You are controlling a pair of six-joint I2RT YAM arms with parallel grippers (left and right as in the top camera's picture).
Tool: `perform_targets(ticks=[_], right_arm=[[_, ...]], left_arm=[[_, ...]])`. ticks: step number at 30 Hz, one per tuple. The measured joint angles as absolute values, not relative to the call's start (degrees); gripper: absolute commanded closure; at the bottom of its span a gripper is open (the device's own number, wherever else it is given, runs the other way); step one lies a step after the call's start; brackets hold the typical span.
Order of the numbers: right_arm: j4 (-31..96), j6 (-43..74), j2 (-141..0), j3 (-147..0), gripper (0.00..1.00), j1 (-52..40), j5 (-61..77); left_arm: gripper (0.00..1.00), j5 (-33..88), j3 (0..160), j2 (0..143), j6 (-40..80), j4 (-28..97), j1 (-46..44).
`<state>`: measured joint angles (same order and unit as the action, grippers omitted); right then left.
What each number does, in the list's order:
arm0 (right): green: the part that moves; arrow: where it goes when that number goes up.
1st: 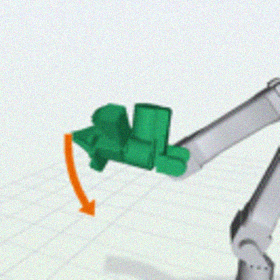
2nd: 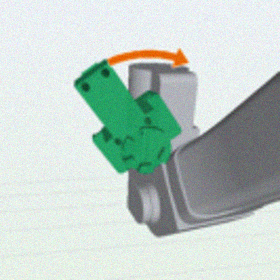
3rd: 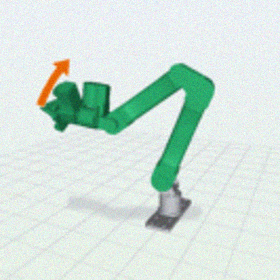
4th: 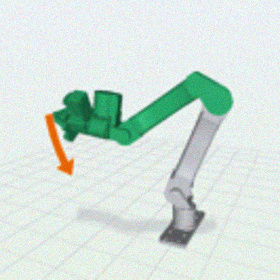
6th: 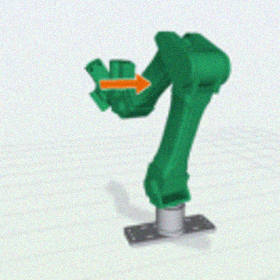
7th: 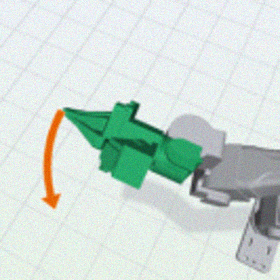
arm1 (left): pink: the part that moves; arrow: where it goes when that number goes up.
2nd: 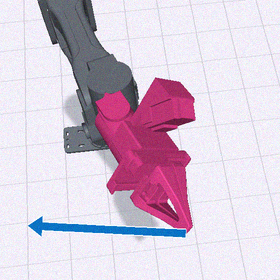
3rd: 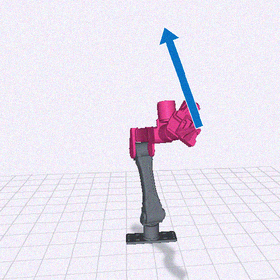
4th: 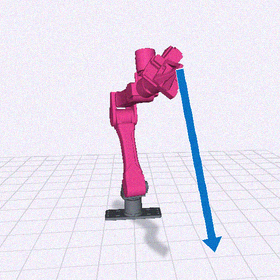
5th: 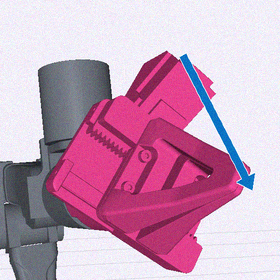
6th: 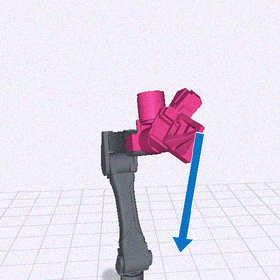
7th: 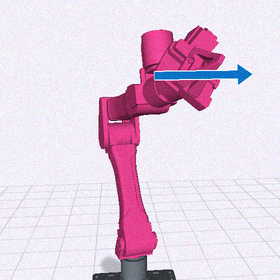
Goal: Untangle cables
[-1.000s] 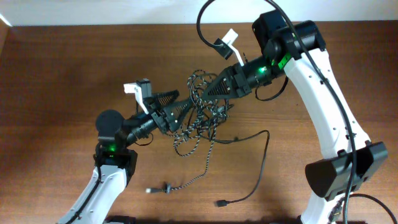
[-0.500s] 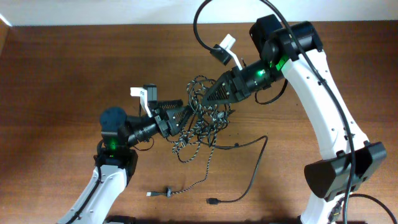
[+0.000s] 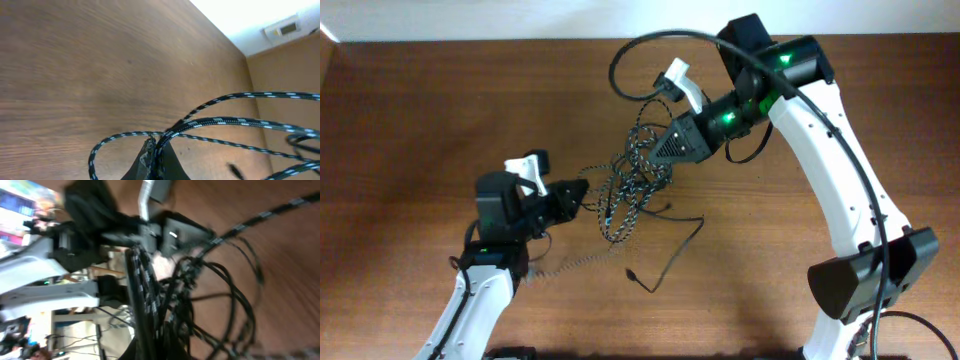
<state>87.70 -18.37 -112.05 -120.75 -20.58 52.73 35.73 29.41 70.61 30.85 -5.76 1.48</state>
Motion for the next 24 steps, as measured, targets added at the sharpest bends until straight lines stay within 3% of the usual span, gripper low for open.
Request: perform_targets(ticks=[1, 2, 3, 6, 7, 10, 11, 12, 15, 19, 24], right_arm=[[87.74, -18.06, -111.98, -120.75, 0.19, -20.53, 49.41], [87.57, -17.78, -111.92, -120.75, 0.08, -20.4, 44.4], [87.64, -17.54, -111.92, -120.75, 0.01, -20.4, 42.09], [85.69, -16.45, -111.9, -120.75, 0.01, -20.4, 38.11], [85.62, -15.27, -111.9, -120.75, 0.03, -20.4, 37.93], [85.01, -10.22, -111.7, -119.81, 0.42, -20.78, 37.52], [84.62, -7.11, -111.57, -118.26, 0.61, -21.69, 37.41], [83.79, -4.97, -111.5, -116.79, 0.86, -23.14, 37.3], [78.74, -0.82, -111.11, -111.13, 0.96, -29.61, 35.16], [78.78, 1.56, -111.11, -110.02, 0.93, -31.92, 23.29], [94.94, 1.78, -111.11, -109.73, 0.96, -28.1, 16.25]], left_arm=[[1.0, 35.62, 29.26, 70.61, 30.81, -5.26, 2.68], [1.0, 35.2, 28.69, 70.61, 30.76, -4.78, 5.28], [1.0, 35.35, 28.64, 70.59, 30.61, -4.73, 5.28], [1.0, 40.14, 28.27, 69.3, 30.39, -9.23, 5.28], [1.0, 40.99, 28.27, 69.19, 30.37, -9.65, 5.28], [1.0, 42.5, 28.27, 69.19, 28.91, -10.13, 5.28], [1.0, 42.72, 28.27, 69.19, 28.45, -10.13, 5.28], [1.0, 42.74, 28.27, 69.19, 28.21, -10.13, 5.28], [1.0, 42.89, 28.27, 69.19, 28.03, -10.13, 5.28], [1.0, 42.87, 28.27, 69.19, 28.03, -10.13, 5.28], [1.0, 42.87, 28.23, 69.1, 28.03, -10.15, 5.28]])
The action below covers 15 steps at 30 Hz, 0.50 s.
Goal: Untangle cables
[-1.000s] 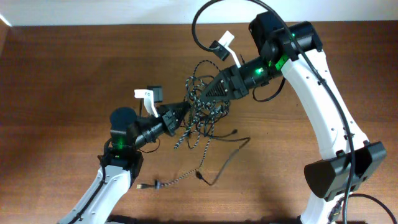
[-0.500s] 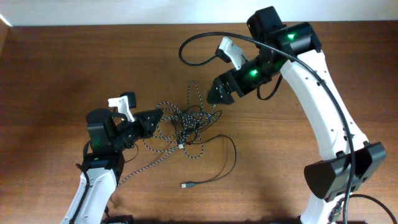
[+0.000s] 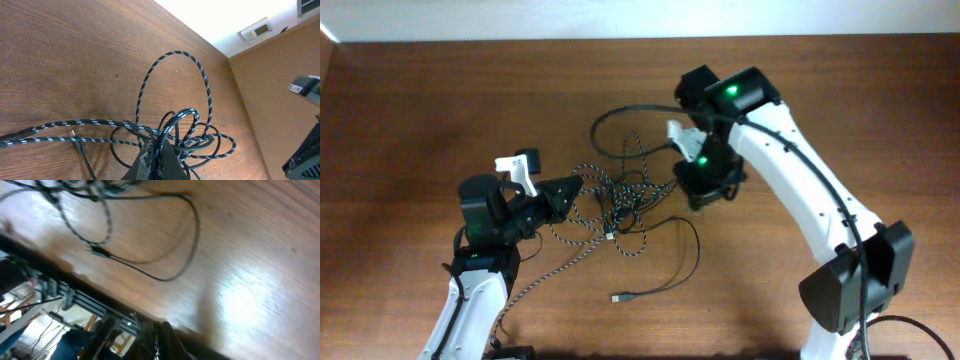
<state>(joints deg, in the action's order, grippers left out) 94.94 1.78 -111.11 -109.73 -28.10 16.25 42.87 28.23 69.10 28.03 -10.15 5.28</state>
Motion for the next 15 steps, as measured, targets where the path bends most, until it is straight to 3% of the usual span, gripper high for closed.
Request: perform_targets(ticks=[2, 3, 4, 5, 6, 7, 10, 13, 14, 15], right_arm=[[97.1, 3.09, -109.78, -109.58, 0.93, -25.67, 12.71], [97.08, 3.31, -107.13, -109.47, 0.76, -24.32, 11.86], [96.92, 4.8, -100.92, -109.21, 0.26, -22.39, 10.24], [96.82, 5.87, -95.31, -109.16, 0.22, -20.78, 8.36], [95.18, 8.08, -86.26, -109.01, 0.23, -18.61, 5.8], [91.35, 10.24, -77.54, -108.31, 0.44, -17.65, 5.02], [73.93, 13.08, -70.19, -92.62, 0.58, -19.84, 11.44], [58.76, 13.67, -81.23, -81.67, 0.57, -23.55, 23.88], [53.69, 13.69, -82.65, -81.78, 0.53, -23.81, 28.01], [50.41, 14.2, -83.5, -82.46, 0.58, -23.83, 31.05]], left_arm=[[1.0, 42.63, 28.23, 69.1, 28.03, -10.13, 5.28], [1.0, 42.41, 28.23, 69.1, 28.03, -10.17, 5.28], [1.0, 42.39, 28.23, 69.1, 28.03, -10.15, 5.28], [1.0, 42.33, 28.23, 69.1, 28.05, -10.15, 5.28], [1.0, 42.17, 28.23, 69.1, 28.05, -10.13, 5.28], [1.0, 42.15, 28.23, 69.1, 28.03, -10.13, 5.28], [1.0, 42.19, 28.21, 69.1, 28.05, -10.15, 5.28], [1.0, 44.77, 28.14, 69.08, 23.51, -10.17, 5.28], [1.0, 47.42, 28.14, 69.06, 17.78, -10.2, 5.28], [1.0, 51.72, 28.1, 68.99, 10.31, -10.28, 5.28]])
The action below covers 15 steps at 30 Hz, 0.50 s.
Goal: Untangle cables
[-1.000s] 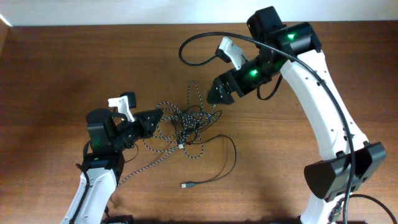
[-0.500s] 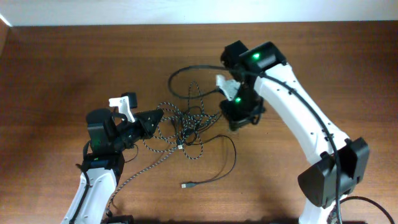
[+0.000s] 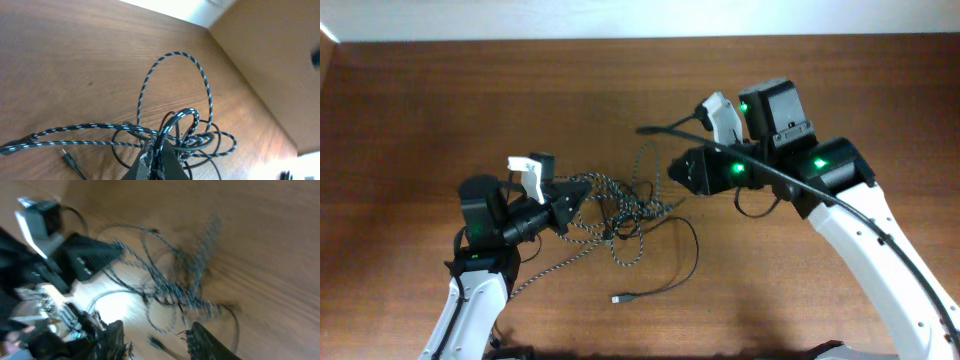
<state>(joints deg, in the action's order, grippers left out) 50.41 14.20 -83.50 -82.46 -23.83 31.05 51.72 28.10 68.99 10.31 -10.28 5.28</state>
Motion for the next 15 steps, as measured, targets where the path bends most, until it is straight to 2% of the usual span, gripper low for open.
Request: perform_targets(ticks=[3, 5, 8, 11, 13, 15], right_arm=[[49.25, 22.13, -87.64, -85.56, 0.6, -24.12, 32.45], [47.7, 31.86, -93.58, -85.97, 0.6, -28.1, 33.06], [46.63, 46.72, -100.07, -86.0, 0.6, -33.67, 33.41], [46.65, 63.18, -101.38, -86.0, 0.64, -34.57, 29.71], [46.65, 67.05, -101.45, -86.0, 0.64, -34.59, 26.52], [47.88, 70.26, -101.71, -86.0, 0.55, -34.61, 23.66]], left_arm=[[1.0, 58.37, 28.1, 68.99, -0.64, -10.33, 5.28], [1.0, 59.88, 28.1, 68.99, -4.69, -10.31, 5.28], [1.0, 60.03, 28.08, 68.99, -6.2, -10.33, 5.28], [1.0, 60.01, 28.08, 68.99, -6.48, -10.28, 5.32], [1.0, 60.03, 28.08, 68.99, -6.46, -10.31, 5.32], [1.0, 60.03, 28.05, 68.99, -6.48, -10.31, 5.32]])
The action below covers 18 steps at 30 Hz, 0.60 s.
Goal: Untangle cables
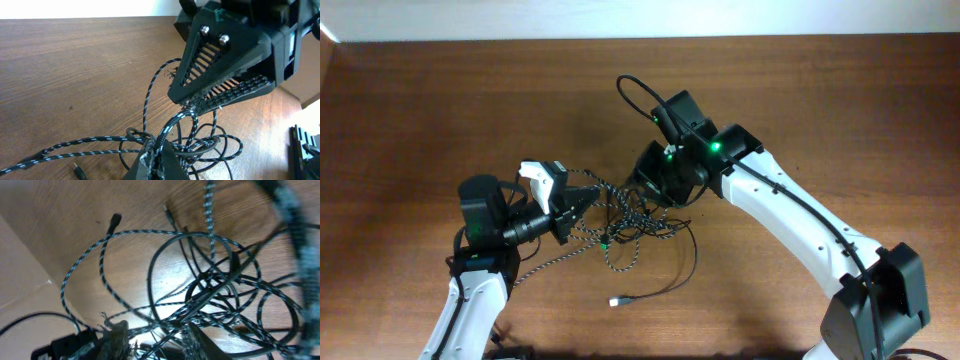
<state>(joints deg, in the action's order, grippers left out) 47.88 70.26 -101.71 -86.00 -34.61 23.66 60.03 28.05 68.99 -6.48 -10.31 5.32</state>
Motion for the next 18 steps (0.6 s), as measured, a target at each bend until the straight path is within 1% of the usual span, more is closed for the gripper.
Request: perform_targets(ticks=[6, 7, 9, 10, 13, 15, 16, 18], right_arm=[[47.75, 72.44, -105.71, -85.91, 0.56, -34.61, 22.5], [47.72, 72.49, -105.71, -85.89, 0.69, -34.72, 22.5], [47.75, 72.6, -105.73, -85.06, 0.85, -36.14, 21.89], [47.75, 72.62, -105.75, -85.06, 0.96, -37.58, 19.57], [46.06, 72.86, -105.84, -84.95, 0.96, -38.41, 14.9], [36.58, 66.67, -106.06, -84.55, 0.96, -37.82, 10.61], [35.64, 63.0, -106.02, -86.13, 0.96, -35.99, 10.15], [35.88, 56.97, -105.06, -91.81, 0.96, -27.81, 8.56]], left_arm=[[1.0, 60.03, 28.05, 68.99, -6.48, -10.31, 5.32], [1.0, 60.03, 28.05, 68.99, -6.48, -10.31, 5.32], [1.0, 60.03, 28.05, 68.99, -6.48, -10.31, 5.32], [1.0, 60.01, 28.08, 68.99, -6.48, -10.31, 5.32], [1.0, 60.03, 28.05, 68.99, -6.48, -9.67, 5.32], [1.0, 59.57, 28.08, 68.95, -6.52, -8.01, 5.32], [1.0, 58.37, 28.23, 68.84, -6.61, -5.28, 5.32], [1.0, 56.14, 28.18, 68.69, -6.72, -1.83, 5.32]])
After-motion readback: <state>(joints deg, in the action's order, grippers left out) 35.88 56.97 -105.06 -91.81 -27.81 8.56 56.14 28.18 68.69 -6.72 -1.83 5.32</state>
